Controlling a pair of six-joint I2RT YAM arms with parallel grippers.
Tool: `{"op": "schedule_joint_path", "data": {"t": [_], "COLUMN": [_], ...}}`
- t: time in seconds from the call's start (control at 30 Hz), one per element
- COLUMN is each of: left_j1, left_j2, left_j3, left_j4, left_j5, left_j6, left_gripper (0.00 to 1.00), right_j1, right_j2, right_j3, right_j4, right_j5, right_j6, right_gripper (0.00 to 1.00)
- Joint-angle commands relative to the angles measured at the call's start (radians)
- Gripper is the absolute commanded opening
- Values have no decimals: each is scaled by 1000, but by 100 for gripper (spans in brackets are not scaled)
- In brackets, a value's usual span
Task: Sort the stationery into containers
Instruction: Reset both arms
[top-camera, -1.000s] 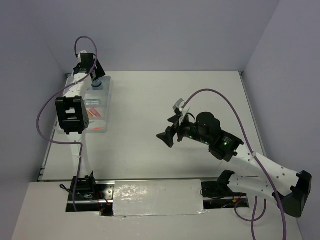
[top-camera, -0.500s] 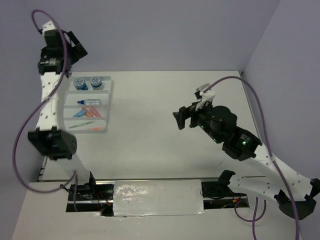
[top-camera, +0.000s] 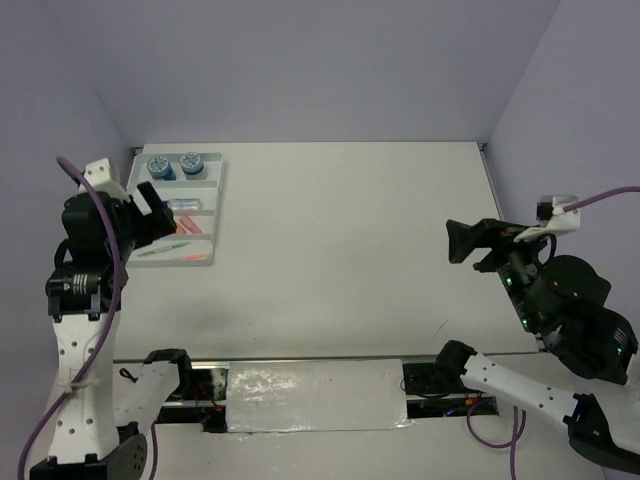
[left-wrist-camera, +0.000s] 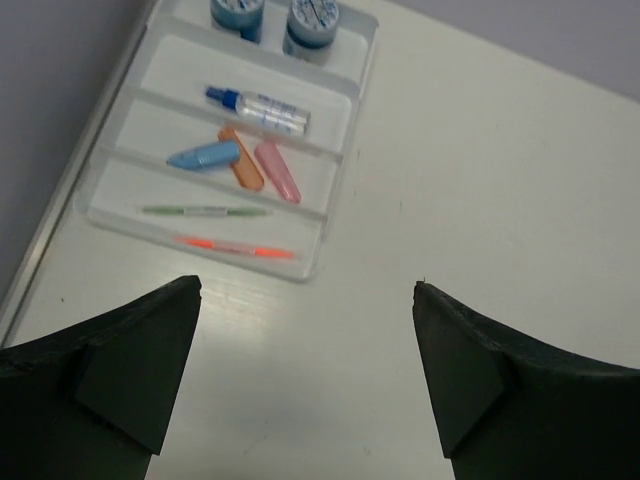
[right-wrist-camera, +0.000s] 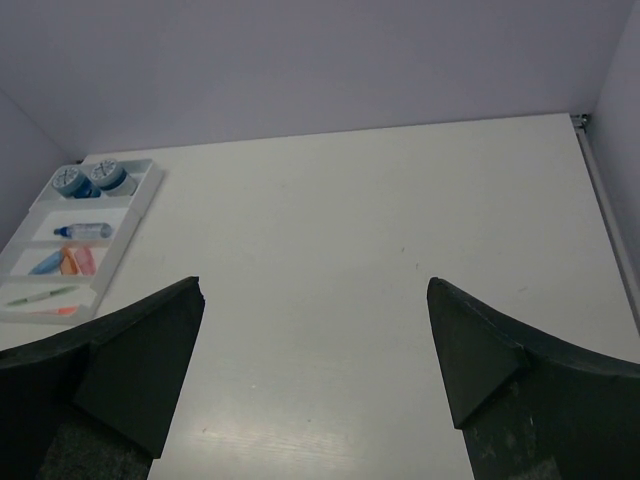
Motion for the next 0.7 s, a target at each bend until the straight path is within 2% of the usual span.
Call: {"op": "schedule_joint_path", "data": {"t": [0.0,0.3,0.47,0.67], "left_j1": [-22,-27,-50,-82], "left_j2": [-120,-502,-547,-552], "left_j3": [-38,-199,-216,-237], "left_j4": [-47,-121,-168,-145], "left_j5": [47,98,5,-29], "left_j6": [38,4,-20,-10], "left_gripper": [99,99,99,99], "right_j1": [8,9,9,8], "right_j2": [-51,-155,-172,-189], "right_j3": [-7,-53,-68,-85], "right_j4": [-126,-208,-223,-214], "right_j5": [55,27,47,55], "right_j6": [46,93,92,94], "right_gripper": [100,100,100,100]}}
